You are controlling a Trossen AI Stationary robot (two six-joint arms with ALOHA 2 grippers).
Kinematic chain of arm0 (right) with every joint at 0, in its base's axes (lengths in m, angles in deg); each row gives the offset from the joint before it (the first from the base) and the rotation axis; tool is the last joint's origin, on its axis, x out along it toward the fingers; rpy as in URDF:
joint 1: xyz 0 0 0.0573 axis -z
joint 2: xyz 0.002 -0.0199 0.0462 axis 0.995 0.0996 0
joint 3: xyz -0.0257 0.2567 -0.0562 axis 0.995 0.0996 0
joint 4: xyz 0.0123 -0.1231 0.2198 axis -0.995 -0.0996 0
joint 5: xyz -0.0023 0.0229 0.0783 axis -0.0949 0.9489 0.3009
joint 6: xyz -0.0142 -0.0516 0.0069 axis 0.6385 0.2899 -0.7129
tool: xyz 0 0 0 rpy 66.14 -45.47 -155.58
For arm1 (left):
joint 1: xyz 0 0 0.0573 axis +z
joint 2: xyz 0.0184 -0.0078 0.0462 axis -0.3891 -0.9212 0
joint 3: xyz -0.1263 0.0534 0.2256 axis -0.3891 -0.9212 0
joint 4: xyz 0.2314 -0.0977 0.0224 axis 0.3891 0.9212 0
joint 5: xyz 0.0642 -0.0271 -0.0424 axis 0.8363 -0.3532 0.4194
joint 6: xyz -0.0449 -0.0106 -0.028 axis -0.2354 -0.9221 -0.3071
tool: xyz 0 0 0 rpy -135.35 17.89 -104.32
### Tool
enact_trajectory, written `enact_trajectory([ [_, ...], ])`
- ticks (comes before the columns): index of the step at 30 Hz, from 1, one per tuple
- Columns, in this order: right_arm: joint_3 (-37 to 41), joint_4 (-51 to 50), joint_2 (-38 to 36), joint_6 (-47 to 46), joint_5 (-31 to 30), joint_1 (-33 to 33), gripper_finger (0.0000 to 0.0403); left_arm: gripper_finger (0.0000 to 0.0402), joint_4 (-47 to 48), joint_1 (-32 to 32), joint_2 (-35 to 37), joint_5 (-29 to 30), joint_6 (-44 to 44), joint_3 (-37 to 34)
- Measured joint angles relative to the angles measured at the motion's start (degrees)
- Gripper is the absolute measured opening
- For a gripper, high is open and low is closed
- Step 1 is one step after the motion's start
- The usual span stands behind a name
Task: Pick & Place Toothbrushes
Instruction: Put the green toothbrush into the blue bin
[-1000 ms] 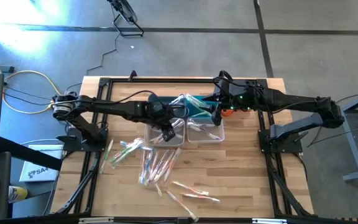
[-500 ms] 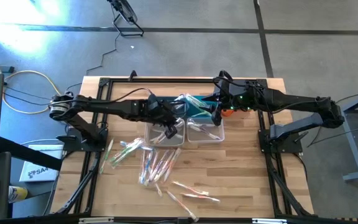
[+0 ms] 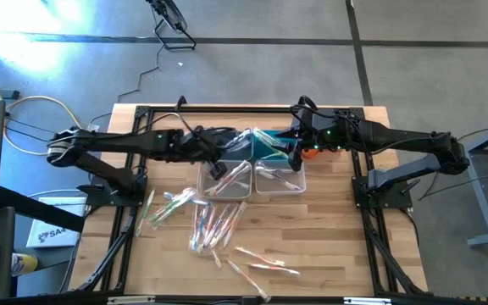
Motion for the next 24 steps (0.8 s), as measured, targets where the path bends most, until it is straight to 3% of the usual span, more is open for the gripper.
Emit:
enact_trajectory([
  [13, 0.0, -0.2, 0.0, 0.2, -1.6, 0.0, 0.0173, 0.0009, 8.2, -1.7, 15.4, -0.6, -3.3, -6.5],
  [24, 0.0, 0.1, 0.0, 0.2, -1.7, 0.0, 0.0173, 0.0009, 16.8, -10.8, 21.3, -3.3, -5.3, -9.6],
])
